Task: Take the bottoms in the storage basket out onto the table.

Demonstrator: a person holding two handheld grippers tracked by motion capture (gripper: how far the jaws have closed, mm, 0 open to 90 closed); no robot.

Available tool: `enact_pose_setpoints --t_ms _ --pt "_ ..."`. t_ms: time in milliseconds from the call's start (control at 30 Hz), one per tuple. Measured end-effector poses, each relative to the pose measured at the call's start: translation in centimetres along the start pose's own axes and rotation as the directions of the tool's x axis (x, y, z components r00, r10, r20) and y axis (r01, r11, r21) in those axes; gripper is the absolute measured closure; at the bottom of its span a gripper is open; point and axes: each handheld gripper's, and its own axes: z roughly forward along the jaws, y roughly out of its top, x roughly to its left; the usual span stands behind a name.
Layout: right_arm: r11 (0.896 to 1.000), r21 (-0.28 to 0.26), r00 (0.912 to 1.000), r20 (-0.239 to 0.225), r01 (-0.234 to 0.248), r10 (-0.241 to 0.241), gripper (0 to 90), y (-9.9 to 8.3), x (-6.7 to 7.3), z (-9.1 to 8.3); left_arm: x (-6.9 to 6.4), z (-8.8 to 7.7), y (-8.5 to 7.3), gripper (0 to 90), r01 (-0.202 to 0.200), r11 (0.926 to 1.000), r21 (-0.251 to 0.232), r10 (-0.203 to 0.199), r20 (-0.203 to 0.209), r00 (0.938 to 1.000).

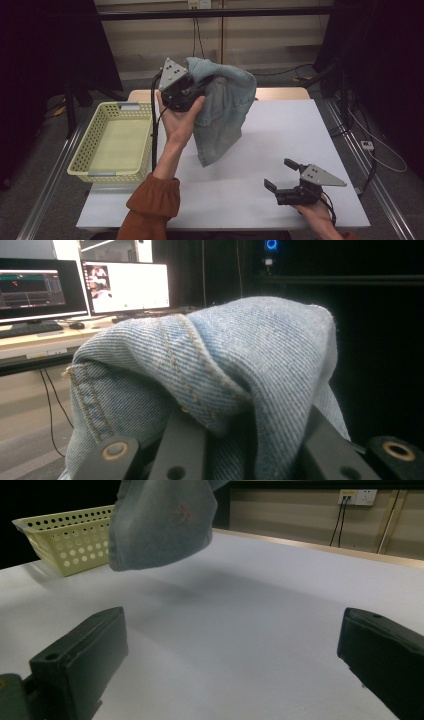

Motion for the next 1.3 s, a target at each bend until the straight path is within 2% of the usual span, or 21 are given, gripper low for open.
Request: enact_pose_setpoints --t_ms 300,367,600,1000,1300 --pt "1.0 0.0 1.0 0.0 0.004 -0.004 0.0 0.0 0.1 0.0 -0.6 1.5 -1.8 79.8 0.011 0.9986 0.052 -0.012 0.006 0.9999" --pt "1.0 0.0 1.0 0.001 0.003 -0.003 0.0 0.0 0.0 0.0 -0.5 1.8 -2.2 79.8 0.001 0.9976 0.07 -0.002 0.008 1.0" --pt "1.0 0.0 1.0 0.0 0.004 -0.004 0.0 0.0 0.0 -0.1 -0.2 2.6 -3.7 79.5 0.016 0.9932 0.115 -0.015 -0.005 0.9999" --pt "1.0 0.003 1.0 -0.001 0.004 -0.004 0.0 0.0 0.0 0.0 0.8 3.5 -6.3 78.8 0.035 0.9797 0.197 -0.031 -0.025 0.9992" --pt "1.0 0.003 1.0 0.0 0.007 -0.007 0.0 0.0 0.0 0.0 1.0 4.0 -7.9 78.2 0.025 0.9653 0.26 -0.021 -0.017 0.9996"
